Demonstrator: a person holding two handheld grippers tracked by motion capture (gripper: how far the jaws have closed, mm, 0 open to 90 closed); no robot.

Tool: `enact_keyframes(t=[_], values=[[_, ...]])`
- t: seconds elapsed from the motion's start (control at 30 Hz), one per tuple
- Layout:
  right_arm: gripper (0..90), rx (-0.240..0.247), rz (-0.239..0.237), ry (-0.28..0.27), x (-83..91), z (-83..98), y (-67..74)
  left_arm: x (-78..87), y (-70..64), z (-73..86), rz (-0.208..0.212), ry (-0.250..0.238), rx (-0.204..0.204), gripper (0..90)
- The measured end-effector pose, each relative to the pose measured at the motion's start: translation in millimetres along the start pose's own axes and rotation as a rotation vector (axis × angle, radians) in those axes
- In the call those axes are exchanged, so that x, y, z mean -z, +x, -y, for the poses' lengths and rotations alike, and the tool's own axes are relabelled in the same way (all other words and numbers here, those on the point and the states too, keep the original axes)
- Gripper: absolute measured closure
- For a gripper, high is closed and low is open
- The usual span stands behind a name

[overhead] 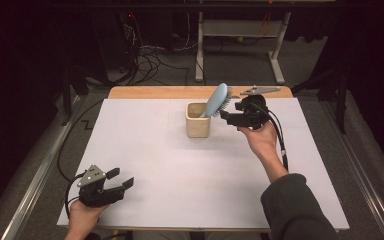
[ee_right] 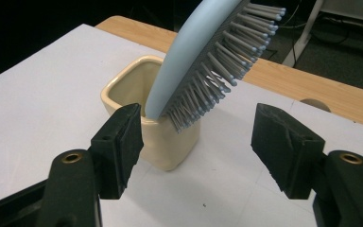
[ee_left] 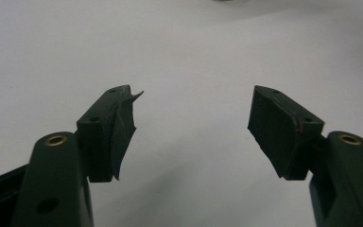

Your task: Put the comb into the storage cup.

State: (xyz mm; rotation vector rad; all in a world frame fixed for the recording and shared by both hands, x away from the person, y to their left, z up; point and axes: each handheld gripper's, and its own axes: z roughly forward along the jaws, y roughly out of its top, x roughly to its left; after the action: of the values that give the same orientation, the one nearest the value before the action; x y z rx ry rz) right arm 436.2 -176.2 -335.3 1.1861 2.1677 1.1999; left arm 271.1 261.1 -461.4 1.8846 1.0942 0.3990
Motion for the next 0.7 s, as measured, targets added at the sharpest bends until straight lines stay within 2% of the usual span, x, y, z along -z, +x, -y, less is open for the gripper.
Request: enact_keyframes(t=[0.37,0.57,0.7], values=[[34.6,0.031,0.01,-0.01,22.6,8.8,-2.3,-1.3,3.4,-0.6,-0.015,0.008,0.015,32.6],[34.3,0.02,0.012,-0.034,36.7,15.3,-8.4,-1.4,3.8,-0.7,-0.017,0.005,0.017,32.6],[34.3,0.009,-0.001,-0.044,40.2,21.0,-11.6,0.9,4.0,0.5,-0.021,-0.001,0.024,32.6]])
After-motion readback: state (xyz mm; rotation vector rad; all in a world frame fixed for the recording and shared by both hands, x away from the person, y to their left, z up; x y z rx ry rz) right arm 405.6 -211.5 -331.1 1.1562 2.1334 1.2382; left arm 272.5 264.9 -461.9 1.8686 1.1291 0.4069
